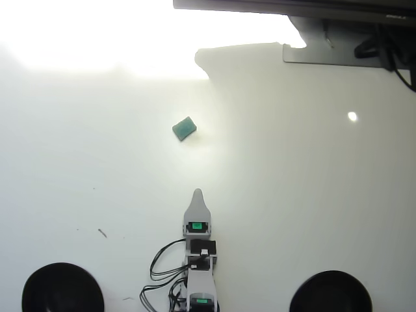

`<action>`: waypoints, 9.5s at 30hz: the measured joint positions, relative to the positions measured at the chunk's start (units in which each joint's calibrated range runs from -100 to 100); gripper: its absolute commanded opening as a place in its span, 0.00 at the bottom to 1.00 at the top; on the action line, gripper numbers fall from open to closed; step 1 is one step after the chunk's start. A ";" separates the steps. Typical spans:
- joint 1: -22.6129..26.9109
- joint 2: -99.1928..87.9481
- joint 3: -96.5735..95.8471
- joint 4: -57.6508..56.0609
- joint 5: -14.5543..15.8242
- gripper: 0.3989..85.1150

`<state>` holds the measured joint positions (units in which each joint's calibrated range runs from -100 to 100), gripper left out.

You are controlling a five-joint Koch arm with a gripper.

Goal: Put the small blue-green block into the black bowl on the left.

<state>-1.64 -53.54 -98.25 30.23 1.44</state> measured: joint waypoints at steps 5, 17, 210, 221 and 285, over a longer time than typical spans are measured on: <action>0.54 -1.89 0.00 -0.90 -1.95 0.56; 3.71 -17.05 10.90 -24.85 -4.35 0.56; 11.18 10.86 73.50 -76.59 -25.35 0.58; 3.37 20.83 73.50 -75.61 -27.50 0.53; 44.74 17.68 104.99 -86.96 -11.82 0.03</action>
<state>43.10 -35.86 6.74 -56.73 -10.38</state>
